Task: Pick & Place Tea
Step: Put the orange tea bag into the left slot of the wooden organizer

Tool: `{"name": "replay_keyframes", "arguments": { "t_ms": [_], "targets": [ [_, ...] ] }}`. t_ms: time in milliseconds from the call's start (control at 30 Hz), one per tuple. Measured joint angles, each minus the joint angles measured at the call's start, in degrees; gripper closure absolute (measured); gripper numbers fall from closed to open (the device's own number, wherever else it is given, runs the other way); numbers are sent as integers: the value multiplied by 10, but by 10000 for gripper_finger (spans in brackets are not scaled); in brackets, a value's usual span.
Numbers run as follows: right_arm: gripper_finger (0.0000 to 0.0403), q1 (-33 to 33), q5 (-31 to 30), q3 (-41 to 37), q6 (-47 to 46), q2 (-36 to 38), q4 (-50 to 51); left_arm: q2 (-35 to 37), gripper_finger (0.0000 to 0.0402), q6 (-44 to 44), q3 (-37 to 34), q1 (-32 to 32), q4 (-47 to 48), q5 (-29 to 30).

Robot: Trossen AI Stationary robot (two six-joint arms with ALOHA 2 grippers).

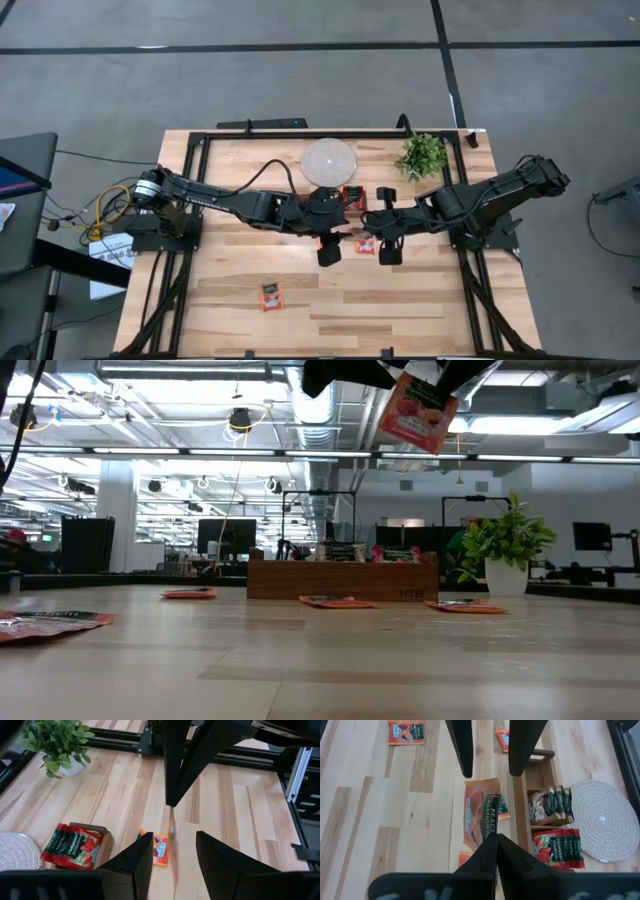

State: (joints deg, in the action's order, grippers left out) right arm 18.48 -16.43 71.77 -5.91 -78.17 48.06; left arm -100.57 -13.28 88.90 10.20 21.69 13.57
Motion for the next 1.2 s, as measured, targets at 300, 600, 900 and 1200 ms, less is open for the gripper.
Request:
{"name": "replay_keyframes", "arguments": {
  "t_ms": [300,600,900,1200],
  "targets": [
    [403,-3,0,0,4,0,-16,0,259,1,0,0,-8,-9],
    [403,-4,2,0,14,0,-43,-4,266,1,0,-4,-12,-3],
    [403,-6,4,0,14,0,-49,-4,393,2,0,-5,-25,0],
    [403,-6,4,0,14,0,-51,-4,401,-8,0,-5,-21,2]
  ]
}}
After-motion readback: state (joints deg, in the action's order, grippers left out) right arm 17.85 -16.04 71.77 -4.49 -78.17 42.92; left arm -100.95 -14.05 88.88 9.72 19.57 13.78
